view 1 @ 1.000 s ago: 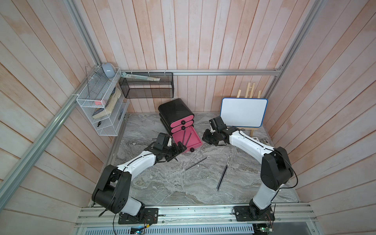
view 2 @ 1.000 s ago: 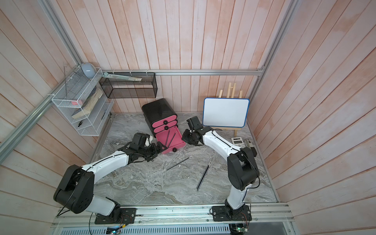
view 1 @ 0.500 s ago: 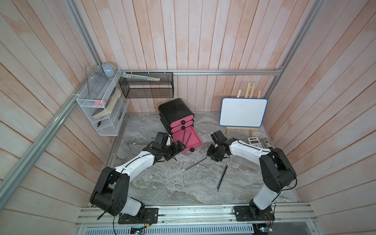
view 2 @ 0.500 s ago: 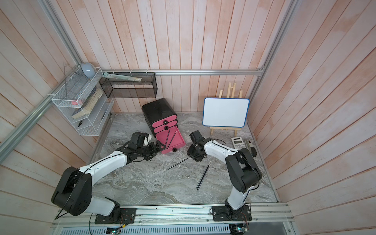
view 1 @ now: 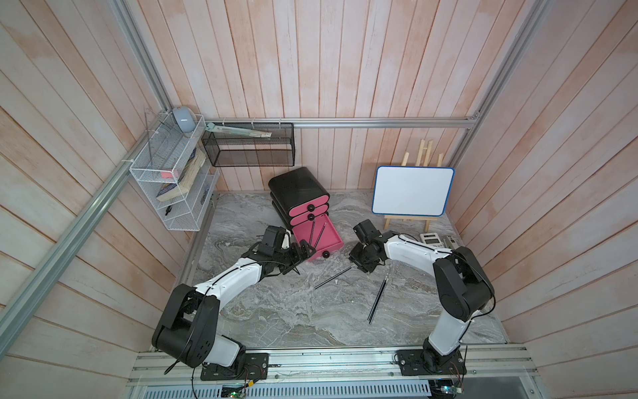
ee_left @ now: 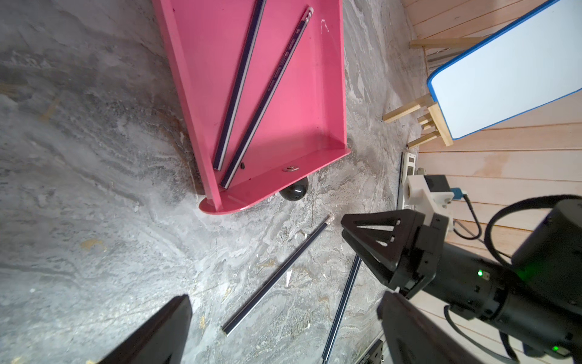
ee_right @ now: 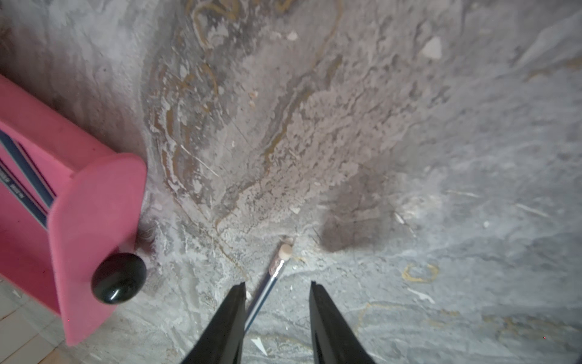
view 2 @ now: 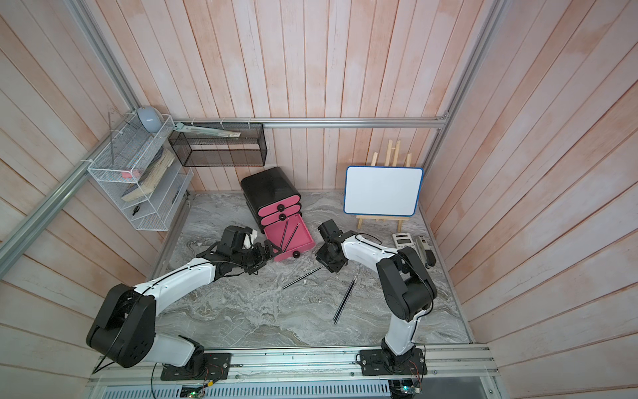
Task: Please place the pencils in the drawer according to their color
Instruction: Pick up the pencil from the center of the board.
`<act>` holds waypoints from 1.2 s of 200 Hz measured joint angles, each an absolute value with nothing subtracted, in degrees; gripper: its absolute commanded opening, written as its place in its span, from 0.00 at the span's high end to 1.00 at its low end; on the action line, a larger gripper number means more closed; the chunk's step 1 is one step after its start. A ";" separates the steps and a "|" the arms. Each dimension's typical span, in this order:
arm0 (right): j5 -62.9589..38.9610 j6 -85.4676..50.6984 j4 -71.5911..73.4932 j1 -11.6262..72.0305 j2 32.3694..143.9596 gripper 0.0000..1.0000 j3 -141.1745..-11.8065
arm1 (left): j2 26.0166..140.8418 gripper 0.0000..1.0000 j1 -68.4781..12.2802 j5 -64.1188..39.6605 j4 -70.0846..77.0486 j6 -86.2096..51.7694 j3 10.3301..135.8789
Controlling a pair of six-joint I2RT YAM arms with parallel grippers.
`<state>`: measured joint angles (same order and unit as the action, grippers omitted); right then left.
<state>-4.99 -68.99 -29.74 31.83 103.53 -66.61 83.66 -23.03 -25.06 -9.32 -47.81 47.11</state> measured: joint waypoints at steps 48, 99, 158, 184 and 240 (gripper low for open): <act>-3.66 -69.67 -32.56 31.79 107.31 0.64 -69.47 | 83.66 0.00 -23.03 -25.71 -7.84 -48.03 45.87; -2.83 -70.08 -35.88 31.79 109.51 0.65 -72.03 | 83.68 0.00 -23.03 -26.81 -5.48 -48.66 45.80; -2.83 -70.06 -37.80 31.92 111.04 0.67 -74.22 | 83.96 0.00 -23.03 -27.05 -3.73 -49.36 44.71; -2.85 -70.06 -38.00 32.75 111.81 0.68 -75.31 | 83.99 0.00 -23.03 -27.05 -3.36 -49.39 44.45; -2.85 -70.02 -38.04 34.52 113.36 0.70 -77.28 | 83.99 0.00 -23.03 -27.20 -3.31 -49.58 44.01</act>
